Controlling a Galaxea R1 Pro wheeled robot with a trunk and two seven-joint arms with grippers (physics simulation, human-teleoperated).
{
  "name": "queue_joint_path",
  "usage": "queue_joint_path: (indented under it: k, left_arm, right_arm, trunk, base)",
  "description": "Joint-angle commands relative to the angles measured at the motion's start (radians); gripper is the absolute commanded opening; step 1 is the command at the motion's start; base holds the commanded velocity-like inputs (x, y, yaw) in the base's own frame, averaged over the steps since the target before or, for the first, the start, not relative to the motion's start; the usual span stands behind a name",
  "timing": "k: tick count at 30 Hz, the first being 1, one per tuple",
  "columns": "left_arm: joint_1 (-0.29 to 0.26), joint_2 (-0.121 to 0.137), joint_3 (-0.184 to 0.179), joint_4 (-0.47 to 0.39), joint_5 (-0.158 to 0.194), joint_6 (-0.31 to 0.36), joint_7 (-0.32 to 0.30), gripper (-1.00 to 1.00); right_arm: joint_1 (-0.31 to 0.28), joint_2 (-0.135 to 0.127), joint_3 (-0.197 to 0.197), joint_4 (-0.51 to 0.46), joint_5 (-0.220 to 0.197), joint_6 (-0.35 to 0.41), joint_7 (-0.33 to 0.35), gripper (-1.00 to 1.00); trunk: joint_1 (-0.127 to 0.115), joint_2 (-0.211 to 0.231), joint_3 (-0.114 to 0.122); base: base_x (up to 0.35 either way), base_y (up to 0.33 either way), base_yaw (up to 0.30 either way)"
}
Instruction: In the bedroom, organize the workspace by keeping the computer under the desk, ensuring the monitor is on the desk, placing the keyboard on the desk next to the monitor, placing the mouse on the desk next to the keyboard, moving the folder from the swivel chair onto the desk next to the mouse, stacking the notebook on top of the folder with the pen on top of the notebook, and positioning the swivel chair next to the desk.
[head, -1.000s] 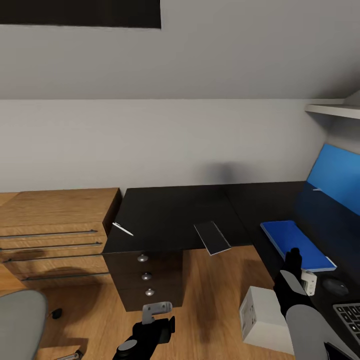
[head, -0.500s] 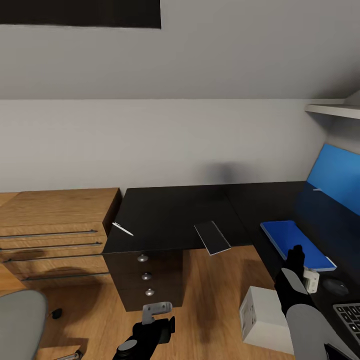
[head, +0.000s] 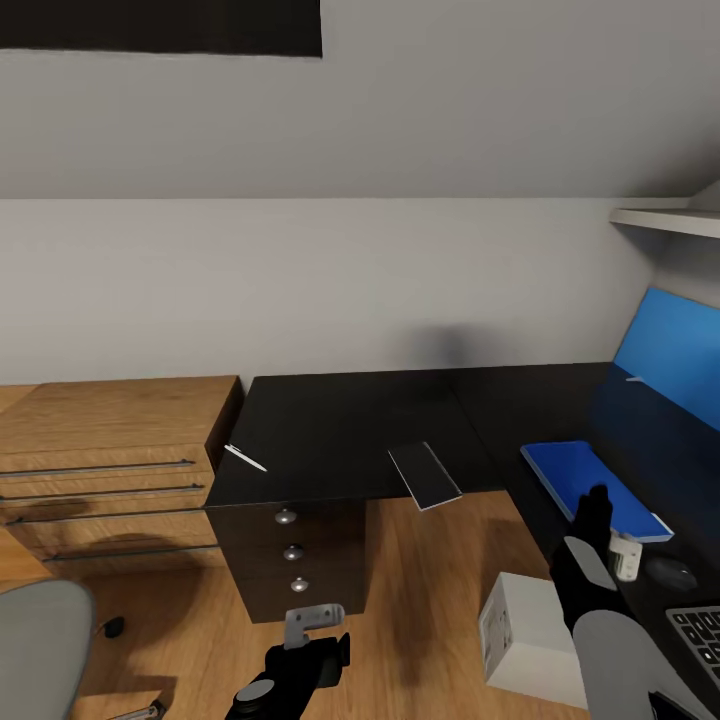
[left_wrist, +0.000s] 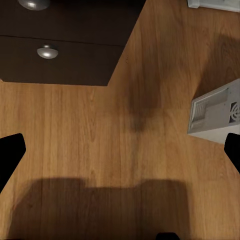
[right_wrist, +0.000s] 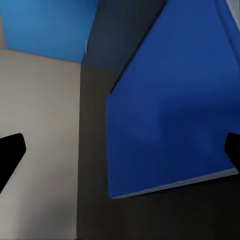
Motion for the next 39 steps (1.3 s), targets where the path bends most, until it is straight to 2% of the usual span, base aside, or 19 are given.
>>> queue_joint_path:
  k: [1,21,39]
  left_arm:
    - [-0.001,0.001,-0.002,-0.001,0.005,0.002,0.007,1.00]
    - [-0.001,0.001,-0.002,-0.001,0.005,0.002,0.007,1.00]
    - [-0.001,0.001,-0.002,-0.001,0.005,0.003,0.007,1.00]
  right_arm:
    - [-0.001,0.000,-0.001,0.001,-0.011,-0.002,0.017,1.00]
    - [0.013,0.021,0.001,0.005,-0.008,0.004,0.137,1.00]
    - [0.015,0.036,0.001,0.013,-0.010,0.044,0.155,1.00]
  trunk:
    - [0.000,-0.001,-0.001]
    - [0.000,-0.001,-0.001]
    - [0.000,-0.001,-0.001]
  base:
    - [0.000,0.000,0.000]
    - [0.000,0.000,0.000]
    - [0.000,0.000,0.000]
